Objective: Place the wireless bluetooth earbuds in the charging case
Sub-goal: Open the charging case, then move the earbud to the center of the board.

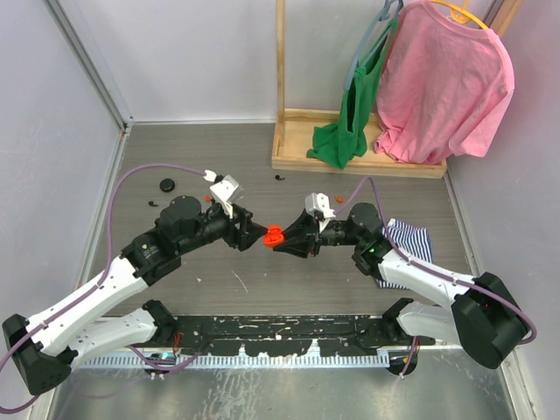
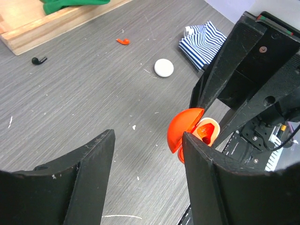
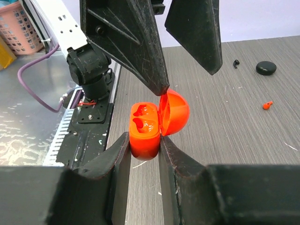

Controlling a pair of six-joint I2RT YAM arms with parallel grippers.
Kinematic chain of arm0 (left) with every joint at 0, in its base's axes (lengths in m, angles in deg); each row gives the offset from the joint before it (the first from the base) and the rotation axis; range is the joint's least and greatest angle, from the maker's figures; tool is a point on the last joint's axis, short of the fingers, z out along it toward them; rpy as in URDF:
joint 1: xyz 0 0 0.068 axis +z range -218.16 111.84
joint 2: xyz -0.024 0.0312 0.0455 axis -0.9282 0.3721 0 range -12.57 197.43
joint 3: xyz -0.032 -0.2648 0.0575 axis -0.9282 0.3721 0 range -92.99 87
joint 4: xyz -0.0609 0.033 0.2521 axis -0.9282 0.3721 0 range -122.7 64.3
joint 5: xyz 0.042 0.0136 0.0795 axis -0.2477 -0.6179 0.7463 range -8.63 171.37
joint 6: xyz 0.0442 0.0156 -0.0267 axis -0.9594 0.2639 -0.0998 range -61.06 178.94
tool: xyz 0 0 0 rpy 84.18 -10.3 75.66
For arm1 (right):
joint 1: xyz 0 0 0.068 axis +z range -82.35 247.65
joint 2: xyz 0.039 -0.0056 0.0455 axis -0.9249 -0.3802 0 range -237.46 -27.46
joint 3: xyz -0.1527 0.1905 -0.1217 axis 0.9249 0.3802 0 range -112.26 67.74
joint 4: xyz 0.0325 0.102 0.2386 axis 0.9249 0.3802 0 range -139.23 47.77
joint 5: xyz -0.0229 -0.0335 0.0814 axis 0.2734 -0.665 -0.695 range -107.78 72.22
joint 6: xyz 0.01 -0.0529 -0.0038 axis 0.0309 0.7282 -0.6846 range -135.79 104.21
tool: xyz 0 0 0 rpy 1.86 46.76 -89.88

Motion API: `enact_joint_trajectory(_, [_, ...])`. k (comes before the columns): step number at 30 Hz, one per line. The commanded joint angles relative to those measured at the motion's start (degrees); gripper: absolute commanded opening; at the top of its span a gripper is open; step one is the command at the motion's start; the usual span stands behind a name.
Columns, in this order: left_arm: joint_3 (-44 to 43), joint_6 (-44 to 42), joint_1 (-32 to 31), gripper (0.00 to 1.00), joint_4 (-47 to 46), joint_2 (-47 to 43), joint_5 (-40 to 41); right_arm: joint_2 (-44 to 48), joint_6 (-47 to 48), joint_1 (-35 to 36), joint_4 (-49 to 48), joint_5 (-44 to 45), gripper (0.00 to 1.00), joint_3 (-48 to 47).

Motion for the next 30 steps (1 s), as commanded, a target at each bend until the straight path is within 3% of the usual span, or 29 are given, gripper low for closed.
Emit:
enact_joint_trajectory(1, [-2.2,0.1,0.5,0.62,-3.6,-0.6,4.2,0.6,2.4,0.4,-0.6,2.7,0.01,0.3])
enact_joint_trajectory(14, [-3.5,6.5,3.8,0.59,2.0,7.5,26.3,1.3,5.2,0.4,-7.9,21.4,0.01,7.8])
enact_joint_trajectory(20, [-5.3,11.6,9.8,0.56,3.6,14.1,29.7,0.0,5.7,0.5,-16.0,29.0,0.01,12.5])
enact_joint_trajectory(30, [-11.1,19.0,19.3,0.56,6.3,31.2,33.8,-3.6,6.3,0.4,-24.1,34.5,0.01,16.6])
